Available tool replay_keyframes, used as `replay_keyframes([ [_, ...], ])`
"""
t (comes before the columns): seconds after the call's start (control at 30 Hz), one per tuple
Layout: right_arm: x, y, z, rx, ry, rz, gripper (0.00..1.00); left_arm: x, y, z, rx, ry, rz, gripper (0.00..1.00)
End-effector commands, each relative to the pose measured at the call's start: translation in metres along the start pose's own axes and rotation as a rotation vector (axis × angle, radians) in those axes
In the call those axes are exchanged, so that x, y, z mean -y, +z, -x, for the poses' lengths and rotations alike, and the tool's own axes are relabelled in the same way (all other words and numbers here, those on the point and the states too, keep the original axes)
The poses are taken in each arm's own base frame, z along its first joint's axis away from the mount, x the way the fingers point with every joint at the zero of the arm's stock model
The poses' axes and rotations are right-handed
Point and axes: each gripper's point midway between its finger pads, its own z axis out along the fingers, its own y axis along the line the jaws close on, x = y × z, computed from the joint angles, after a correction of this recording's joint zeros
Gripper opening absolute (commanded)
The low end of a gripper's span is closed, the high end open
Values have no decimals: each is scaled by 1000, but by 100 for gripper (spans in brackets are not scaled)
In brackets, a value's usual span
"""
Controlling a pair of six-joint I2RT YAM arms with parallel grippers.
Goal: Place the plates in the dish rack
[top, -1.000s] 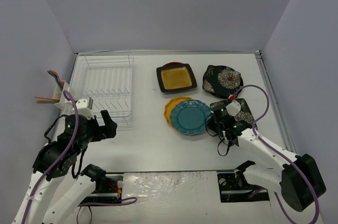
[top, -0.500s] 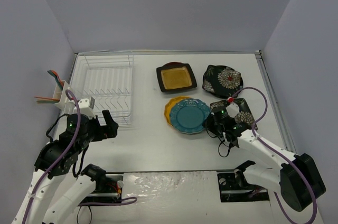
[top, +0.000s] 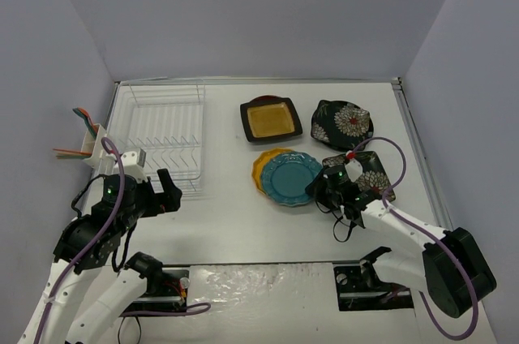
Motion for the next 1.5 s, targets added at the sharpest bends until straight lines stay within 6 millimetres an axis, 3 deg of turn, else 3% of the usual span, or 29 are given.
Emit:
replay_keyframes([
  [0.0,-14,6,10,38,57,67,52,12,-2,19,46,-17,-34,97],
  [0.3,-17,12,12,42,100,128,44,13,-2,21,45,-12,-36,97],
  [0.6,-18,8,22,75,118,160,14,13,0,21,41,-9,-36,97],
  [0.7,-20,2,22,57,115,173,8,14,-1,22,42,-11,-38,97],
  [0.8,-31,-9,34,81,110,203,0,17,-1,27,54,-17,-48,97],
  [0.93,-46,-23,48,100,107,251,0,23,-1,33,63,-28,-66,97],
  [1.07,-67,-40,64,119,103,320,0,36,0,40,59,-41,-114,97],
  [1.47,-137,-103,97,127,64,579,0,113,10,74,16,-141,-408,97],
])
